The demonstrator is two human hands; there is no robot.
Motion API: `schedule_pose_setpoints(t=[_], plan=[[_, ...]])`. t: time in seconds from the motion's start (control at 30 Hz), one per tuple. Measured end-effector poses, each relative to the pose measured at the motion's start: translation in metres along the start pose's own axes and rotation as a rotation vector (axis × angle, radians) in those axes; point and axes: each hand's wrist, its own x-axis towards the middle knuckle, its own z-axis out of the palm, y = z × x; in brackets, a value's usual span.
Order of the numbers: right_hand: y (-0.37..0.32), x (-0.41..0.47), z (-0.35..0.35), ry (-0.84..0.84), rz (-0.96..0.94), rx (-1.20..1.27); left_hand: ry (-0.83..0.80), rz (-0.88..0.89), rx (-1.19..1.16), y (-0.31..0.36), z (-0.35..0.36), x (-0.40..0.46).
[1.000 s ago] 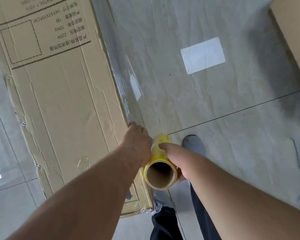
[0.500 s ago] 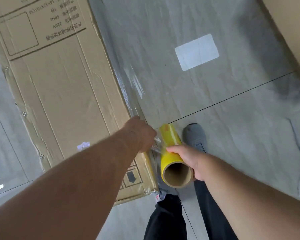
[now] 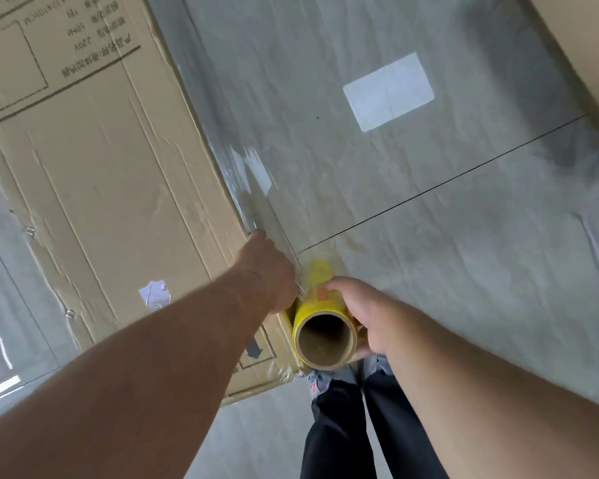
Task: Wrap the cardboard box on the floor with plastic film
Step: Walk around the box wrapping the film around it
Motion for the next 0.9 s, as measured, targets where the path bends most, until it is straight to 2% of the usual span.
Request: schedule_pose_setpoints(t=[0.13,0.23,0.3,0.43,0.5,0.63,0.7,0.8,0.9], plan=[[0.02,0.006,0.0,-0.148,0.078,0.286,-0.001,0.009,-0.009,0.001,-0.002,-0.002],[0.022,0.013,0.004,-0.15,0.034,0.296,0.02,-0.014,-0.058,0.0,0.004,0.001],[0.022,0.014,0.0,-0.112,0.008,0.186,0.052,-0.024,-0.068,0.002,0.009,0.004],[0.026,0.017,-0.013,0.026,-0.155,-0.212,0.056,-0.001,0.001,0.005,0.01,0.004],[0.024,0.019,-0.021,0.075,-0.176,-0.394,0.028,-0.01,0.002,0.008,0.006,0.003],[0.003,-0.002,-0.016,0.021,-0.162,-0.707,-0.029,-0.002,0.116,0.015,0.01,0.004],[-0.007,-0.003,-0.007,0.013,-0.188,-0.797,0.014,-0.001,0.086,0.013,0.012,0.004],[-0.01,0.004,0.004,-0.031,-0.249,-0.701,0.091,0.097,-0.055,0.021,0.016,0.002],[-0.003,0.001,-0.004,-0.036,-0.181,-0.436,0.035,0.162,-0.099,0.035,0.017,-0.001]])
